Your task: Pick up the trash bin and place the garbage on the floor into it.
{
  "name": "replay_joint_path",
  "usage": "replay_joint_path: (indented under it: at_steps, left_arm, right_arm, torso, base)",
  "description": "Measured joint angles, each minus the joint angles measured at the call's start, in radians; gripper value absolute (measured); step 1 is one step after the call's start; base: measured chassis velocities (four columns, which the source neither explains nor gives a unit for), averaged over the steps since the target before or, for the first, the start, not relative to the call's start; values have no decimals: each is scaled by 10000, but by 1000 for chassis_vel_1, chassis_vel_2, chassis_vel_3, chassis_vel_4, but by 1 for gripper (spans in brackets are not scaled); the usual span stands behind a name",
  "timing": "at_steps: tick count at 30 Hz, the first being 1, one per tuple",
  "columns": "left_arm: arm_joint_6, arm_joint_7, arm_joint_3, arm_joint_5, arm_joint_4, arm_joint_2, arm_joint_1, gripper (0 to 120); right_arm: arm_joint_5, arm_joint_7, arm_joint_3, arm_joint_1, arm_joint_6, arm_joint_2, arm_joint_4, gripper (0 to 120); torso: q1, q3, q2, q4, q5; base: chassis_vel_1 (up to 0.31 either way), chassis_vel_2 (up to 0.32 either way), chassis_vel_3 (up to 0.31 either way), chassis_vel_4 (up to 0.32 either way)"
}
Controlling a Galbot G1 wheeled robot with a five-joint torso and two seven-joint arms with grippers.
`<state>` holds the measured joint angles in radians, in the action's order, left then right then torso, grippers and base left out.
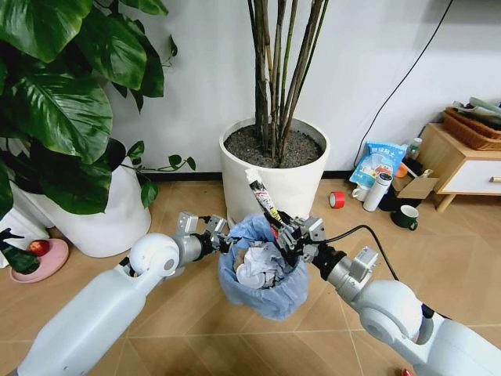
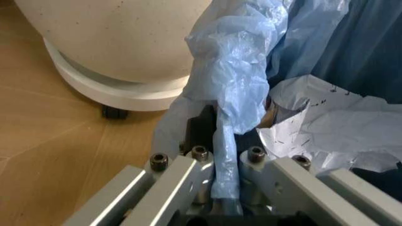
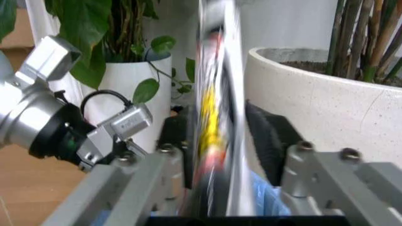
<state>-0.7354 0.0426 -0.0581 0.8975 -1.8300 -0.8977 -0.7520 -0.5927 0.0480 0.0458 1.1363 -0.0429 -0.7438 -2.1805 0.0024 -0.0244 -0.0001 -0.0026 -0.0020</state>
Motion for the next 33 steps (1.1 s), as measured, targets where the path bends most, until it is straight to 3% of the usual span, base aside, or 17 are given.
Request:
replay_joint_path:
  at_steps: [11,18,25,30,32,33]
  left_arm:
    - [0,-13,-18,-32,91,-35,100,0]
    - [0,-12,231,-74,135,-11,-67,0]
    - [0,82,506,-321,155,191,-455,0]
    - [-1,147,723,-354,146,341,-628,0]
    - [0,203,874,-372,154,399,-703,0]
    - [0,203,874,-372,154,399,-703,0]
  right_arm:
    - [140,-16,-165,-241,132,-268,351,70]
    - [-20,738,561,74,-145,-422,330,97]
    - [88,1572,1458,1053,-384,-580,372,100]
    - [214,1645,2824,2465,-409,-834,652,100]
    - [469,858,4141,3590,-152,-1068,981,100]
    - [469,858,4141,3590,-152,-1068,981,100]
  torso:
    - [0,0,0,0,1]
    - [0,0,0,0,0]
    - [0,-1,0,3,1]
    - [0,0,0,0,2]
    - [0,0,1,-2,3]
    - [0,0,1,-2,3]
  base:
    - [0,0,0,0]
    - [0,0,0,0]
    - [0,0,0,0]
    - [0,0,0,0]
    - [0,0,0,0]
    - [0,0,0,0]
